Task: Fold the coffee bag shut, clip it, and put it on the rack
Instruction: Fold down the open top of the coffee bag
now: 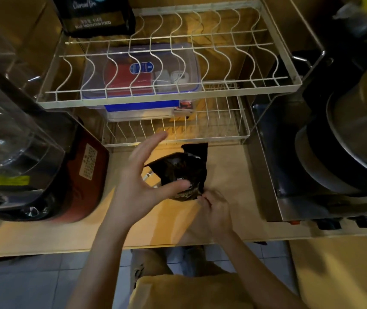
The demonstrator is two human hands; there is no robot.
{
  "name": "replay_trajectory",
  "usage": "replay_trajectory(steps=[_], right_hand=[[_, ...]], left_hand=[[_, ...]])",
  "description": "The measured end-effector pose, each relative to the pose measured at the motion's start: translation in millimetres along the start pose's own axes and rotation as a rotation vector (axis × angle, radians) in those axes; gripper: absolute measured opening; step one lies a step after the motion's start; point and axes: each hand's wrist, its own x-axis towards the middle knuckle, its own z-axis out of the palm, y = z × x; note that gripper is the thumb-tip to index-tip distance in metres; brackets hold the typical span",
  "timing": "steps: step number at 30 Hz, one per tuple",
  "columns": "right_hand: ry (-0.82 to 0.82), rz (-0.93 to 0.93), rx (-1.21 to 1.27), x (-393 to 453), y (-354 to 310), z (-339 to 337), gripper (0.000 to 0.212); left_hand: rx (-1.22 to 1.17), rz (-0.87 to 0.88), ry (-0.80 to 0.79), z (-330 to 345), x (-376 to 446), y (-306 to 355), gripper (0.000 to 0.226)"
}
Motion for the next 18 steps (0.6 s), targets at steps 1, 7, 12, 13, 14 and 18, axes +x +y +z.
replay_trajectory(steps=[1, 7, 12, 13, 14, 18], right_hand=[[0.009, -0.011, 0.002, 0, -1, 0, 0.017], [0.05, 0.062, 0.006, 0, -5, 0, 0.008], [-0.013, 0.119, 0.155, 4, -3, 6, 0.007], [-0.013, 0.1, 0.135, 4, -3, 7, 0.007], [0.01, 0.1, 0.105, 3, 1, 5, 0.005], [0.084, 0.037, -0.012, -7, 6, 5, 0.008]], left_hand=[[0.094, 0.041, -0.027, 3, 6, 11, 0.078], [0.475, 0.079, -0.076, 47, 40, 17, 0.046], [0.365, 0.079, 0.104, 45, 34, 3, 0.013], [0.321, 0.047, 0.119, 43, 31, 1, 0.013], [0.262, 0.017, 0.122, 45, 32, 0, 0.013], [-0.014, -0.154, 0.244, 45, 23, -4, 0.014]])
